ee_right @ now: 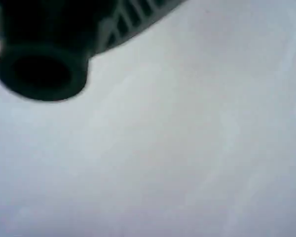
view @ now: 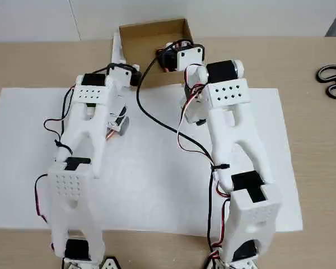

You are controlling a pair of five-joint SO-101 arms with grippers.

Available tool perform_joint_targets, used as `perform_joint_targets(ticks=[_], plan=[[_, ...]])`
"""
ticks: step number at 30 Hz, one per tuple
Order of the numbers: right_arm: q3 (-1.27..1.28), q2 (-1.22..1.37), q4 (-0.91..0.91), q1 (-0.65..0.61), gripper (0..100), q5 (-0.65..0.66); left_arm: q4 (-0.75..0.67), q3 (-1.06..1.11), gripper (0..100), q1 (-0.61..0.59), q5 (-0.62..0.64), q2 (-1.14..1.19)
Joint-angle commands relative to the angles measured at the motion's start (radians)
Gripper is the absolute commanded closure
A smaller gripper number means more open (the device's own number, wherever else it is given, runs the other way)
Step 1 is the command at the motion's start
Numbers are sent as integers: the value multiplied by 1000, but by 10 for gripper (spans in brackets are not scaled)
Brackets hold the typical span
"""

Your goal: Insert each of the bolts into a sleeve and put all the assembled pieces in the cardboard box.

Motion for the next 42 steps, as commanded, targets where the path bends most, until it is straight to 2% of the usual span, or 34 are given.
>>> perform_joint_targets(ticks=[1,10,15,23,26,30,35,42], plan=[[-8,-76,-1,-4,995,2,-11,-33,873,-17,-72,-8],[-8,-76,1,-5,995,2,-11,-38,883,-12,-94,91],[-8,-76,1,-5,995,2,0,-38,989,-11,-94,95],[-8,-76,-1,-5,995,2,170,-206,995,-9,-91,95],[-8,-77,-1,-5,995,6,175,-249,995,-11,-81,87],[-9,-77,-1,-5,995,8,175,-213,995,-9,-25,-51],[-12,-96,-1,-7,995,8,175,-101,995,60,-15,-302],[-6,-444,4,-16,995,8,173,102,994,98,180,-672]])
